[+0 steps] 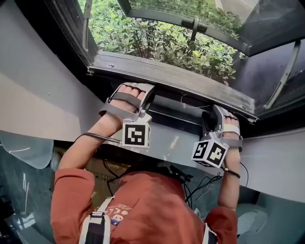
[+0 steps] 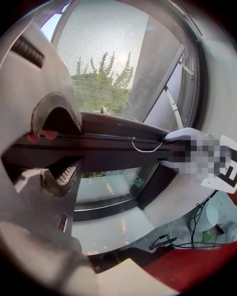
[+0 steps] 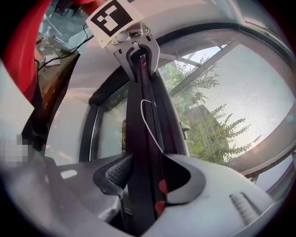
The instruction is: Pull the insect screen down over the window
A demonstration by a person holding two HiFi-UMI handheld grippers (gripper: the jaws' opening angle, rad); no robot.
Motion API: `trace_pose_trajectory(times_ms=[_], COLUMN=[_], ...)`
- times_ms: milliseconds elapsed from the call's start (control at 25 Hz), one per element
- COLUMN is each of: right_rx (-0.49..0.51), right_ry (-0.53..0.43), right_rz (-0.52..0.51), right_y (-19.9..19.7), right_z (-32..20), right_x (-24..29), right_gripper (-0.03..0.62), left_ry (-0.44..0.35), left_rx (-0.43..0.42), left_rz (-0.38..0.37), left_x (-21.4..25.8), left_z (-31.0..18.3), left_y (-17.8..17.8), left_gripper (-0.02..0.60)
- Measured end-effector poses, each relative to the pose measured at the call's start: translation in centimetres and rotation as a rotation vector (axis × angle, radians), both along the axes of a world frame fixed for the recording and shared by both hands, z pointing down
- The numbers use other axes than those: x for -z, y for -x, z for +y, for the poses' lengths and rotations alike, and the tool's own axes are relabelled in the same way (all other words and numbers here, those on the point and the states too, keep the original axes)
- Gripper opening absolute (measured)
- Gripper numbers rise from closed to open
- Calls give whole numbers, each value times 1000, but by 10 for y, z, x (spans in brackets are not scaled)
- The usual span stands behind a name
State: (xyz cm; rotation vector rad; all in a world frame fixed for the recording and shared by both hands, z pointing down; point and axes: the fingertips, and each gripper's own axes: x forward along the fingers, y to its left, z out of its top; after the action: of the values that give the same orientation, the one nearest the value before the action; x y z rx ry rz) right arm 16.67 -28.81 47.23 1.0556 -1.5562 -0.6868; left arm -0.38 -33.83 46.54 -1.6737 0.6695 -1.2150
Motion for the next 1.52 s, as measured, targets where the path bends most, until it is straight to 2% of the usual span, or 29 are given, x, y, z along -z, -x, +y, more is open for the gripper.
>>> trace_pose_trajectory(times_ms=[160,400,880,1200,1520], right_rx=[-11,-7,-10,-4,-6], right_ry=[-16,-51,-82,-128,-142], right_rz=[-72,-73,-194,-295,-448], right_y=[-1,-1,0,1,3], right_z=[-4,-3,-2,3,19], right_x=[4,6,13,21,25], right_gripper=[202,202,204,204,202], left_ry=[3,-12,-8,6,85], left_rx=[-1,-25,-13,21,64], left_rz=[66,106,235,395,595], left_x=[3,6,11,17,10], left_z=[-5,-4,-1,4,20], left_y=[-7,-6,-5,-1,3], left_gripper=[147,147,147,147,147])
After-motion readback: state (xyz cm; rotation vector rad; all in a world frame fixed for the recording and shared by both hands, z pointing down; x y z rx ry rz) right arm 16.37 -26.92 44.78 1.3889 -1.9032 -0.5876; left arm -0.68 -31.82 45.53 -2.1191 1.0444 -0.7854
